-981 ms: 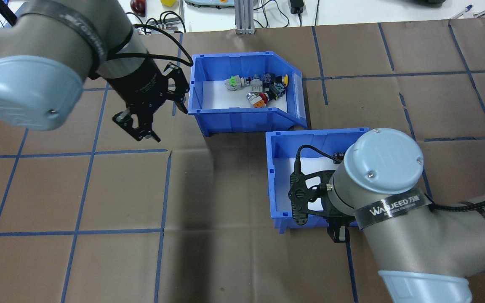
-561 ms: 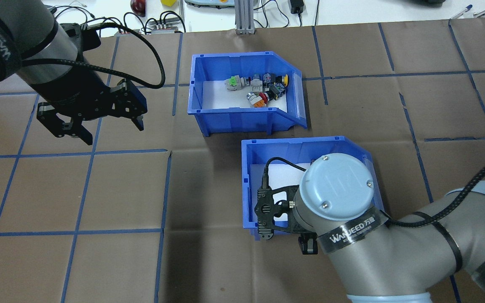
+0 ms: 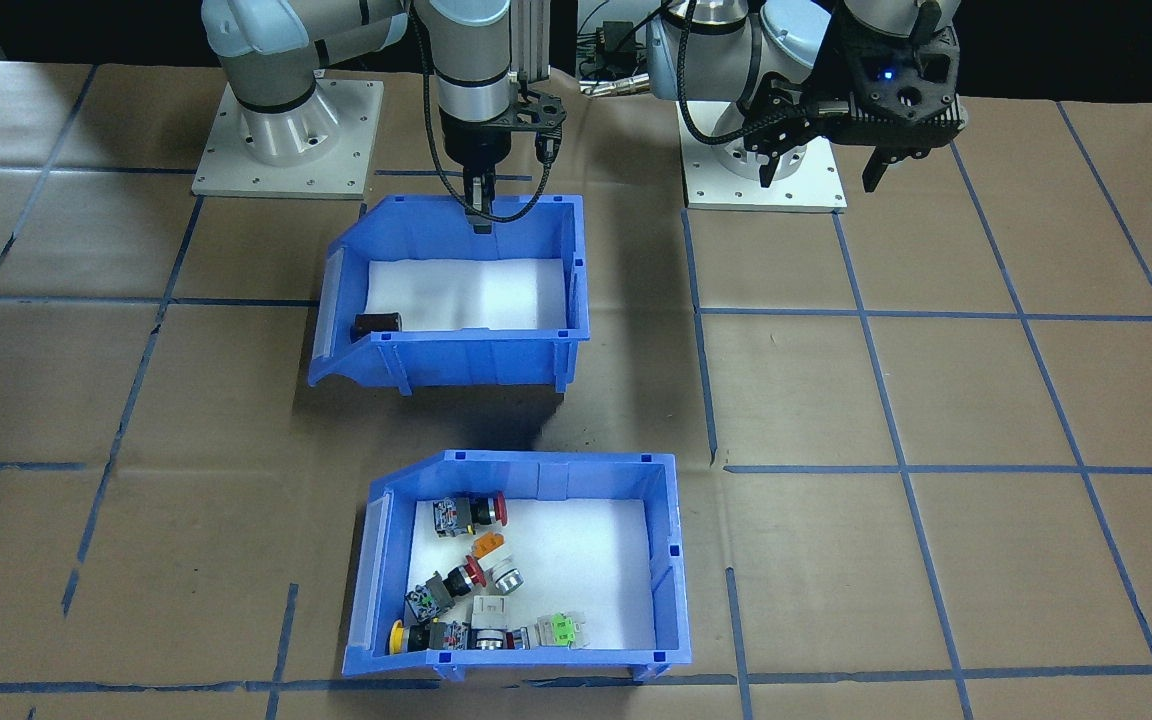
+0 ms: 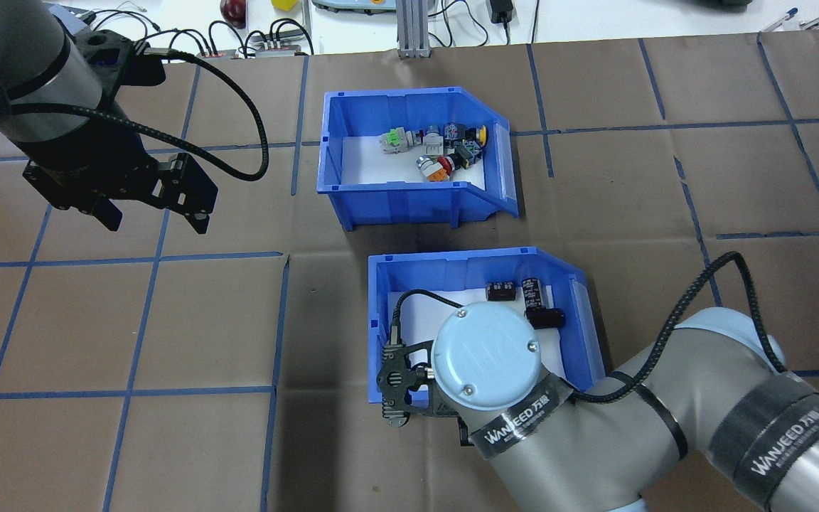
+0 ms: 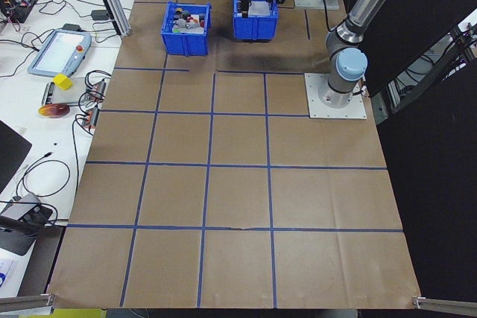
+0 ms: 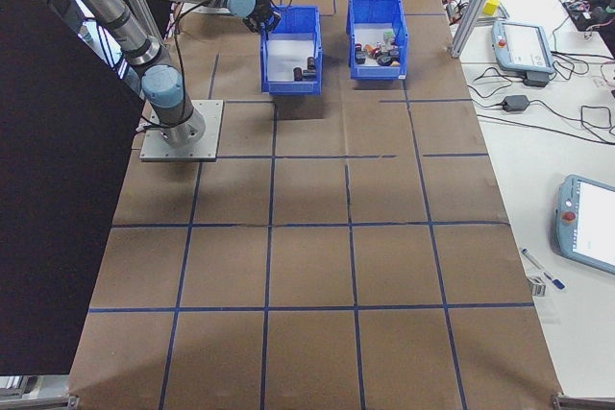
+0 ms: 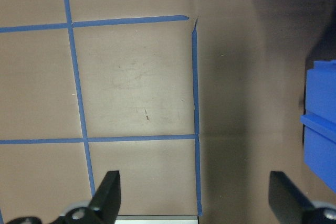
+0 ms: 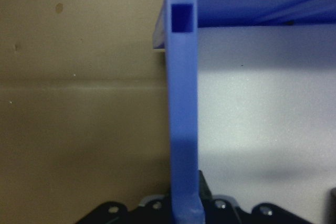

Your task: Place button box in front

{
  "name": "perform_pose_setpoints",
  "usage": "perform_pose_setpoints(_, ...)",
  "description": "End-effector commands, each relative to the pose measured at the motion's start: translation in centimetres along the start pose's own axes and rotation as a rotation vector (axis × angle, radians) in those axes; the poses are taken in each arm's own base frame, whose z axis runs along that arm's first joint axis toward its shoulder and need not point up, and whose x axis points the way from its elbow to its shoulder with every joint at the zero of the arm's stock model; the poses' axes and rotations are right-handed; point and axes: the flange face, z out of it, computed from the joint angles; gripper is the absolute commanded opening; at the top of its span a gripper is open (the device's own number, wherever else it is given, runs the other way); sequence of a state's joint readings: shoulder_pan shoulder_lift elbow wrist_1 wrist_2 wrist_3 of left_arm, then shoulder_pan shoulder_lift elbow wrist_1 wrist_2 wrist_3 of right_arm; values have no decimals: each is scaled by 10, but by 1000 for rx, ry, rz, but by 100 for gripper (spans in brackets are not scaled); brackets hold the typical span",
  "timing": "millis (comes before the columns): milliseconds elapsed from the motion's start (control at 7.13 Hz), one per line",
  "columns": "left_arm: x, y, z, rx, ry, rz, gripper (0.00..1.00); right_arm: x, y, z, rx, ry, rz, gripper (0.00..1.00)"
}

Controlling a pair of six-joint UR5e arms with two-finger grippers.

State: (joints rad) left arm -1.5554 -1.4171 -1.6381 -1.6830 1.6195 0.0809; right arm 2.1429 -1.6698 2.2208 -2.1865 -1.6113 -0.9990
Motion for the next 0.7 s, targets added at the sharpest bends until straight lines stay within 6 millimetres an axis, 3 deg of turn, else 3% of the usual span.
perform_pose_setpoints(0,-1,2,-2,4,-1,2,100,-1,-10,8,2,1,10,18)
perform_pose_setpoints(140,-1,2,-2,6,-2,3,100,-1,-11,9,7,-6,43,94)
perform_pose_setpoints(421,-1,1,-1,5,-4,3,100,1,-9,1,3,9,59,100)
perform_pose_setpoints(561,-1,1,-1,5,-4,3,100,9,-10,-14,13,30,62,100)
